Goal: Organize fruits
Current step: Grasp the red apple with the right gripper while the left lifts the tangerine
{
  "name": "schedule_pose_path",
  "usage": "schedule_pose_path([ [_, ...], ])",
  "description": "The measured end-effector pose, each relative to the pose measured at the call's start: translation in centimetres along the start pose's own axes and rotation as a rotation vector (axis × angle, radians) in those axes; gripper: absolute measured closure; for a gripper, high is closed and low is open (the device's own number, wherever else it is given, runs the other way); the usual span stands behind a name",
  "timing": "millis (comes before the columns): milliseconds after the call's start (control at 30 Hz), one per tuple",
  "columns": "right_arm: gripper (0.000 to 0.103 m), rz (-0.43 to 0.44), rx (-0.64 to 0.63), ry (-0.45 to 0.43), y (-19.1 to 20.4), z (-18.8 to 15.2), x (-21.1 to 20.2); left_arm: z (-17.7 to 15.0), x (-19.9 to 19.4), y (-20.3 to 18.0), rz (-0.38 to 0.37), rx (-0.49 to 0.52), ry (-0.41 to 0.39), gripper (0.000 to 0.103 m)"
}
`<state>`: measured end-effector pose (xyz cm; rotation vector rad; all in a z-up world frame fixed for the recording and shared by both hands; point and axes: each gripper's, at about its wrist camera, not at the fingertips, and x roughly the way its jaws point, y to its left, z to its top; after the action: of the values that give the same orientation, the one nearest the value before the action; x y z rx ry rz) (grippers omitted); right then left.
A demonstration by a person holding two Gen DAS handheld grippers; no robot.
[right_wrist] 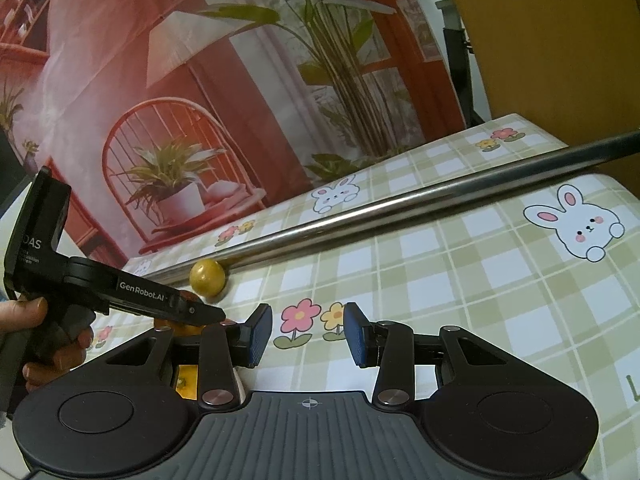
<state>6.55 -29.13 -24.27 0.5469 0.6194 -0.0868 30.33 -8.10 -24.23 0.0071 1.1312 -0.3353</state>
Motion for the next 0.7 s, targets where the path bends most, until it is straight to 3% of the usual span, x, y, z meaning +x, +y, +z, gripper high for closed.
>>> schedule_pose_path([
  [300,0.065,0.005,0.003,-0.001,-0.1,-0.1,-0.1,-0.3,0.6,-0.3,-0.092,-0.037,-0.005,0.066],
  [467,0.065,0.005,0.007,-0.002,-0.1,-0.1,-0.1,-0.6,1.2,-0.1,-0.053,-0.034,0.024,0.064],
  [700,0.065,0.011,0.010,0.002,0.0,-0.3,-0.1,-0.9,1.9,-1.6,-0.015,0.051,0.024,0.064],
])
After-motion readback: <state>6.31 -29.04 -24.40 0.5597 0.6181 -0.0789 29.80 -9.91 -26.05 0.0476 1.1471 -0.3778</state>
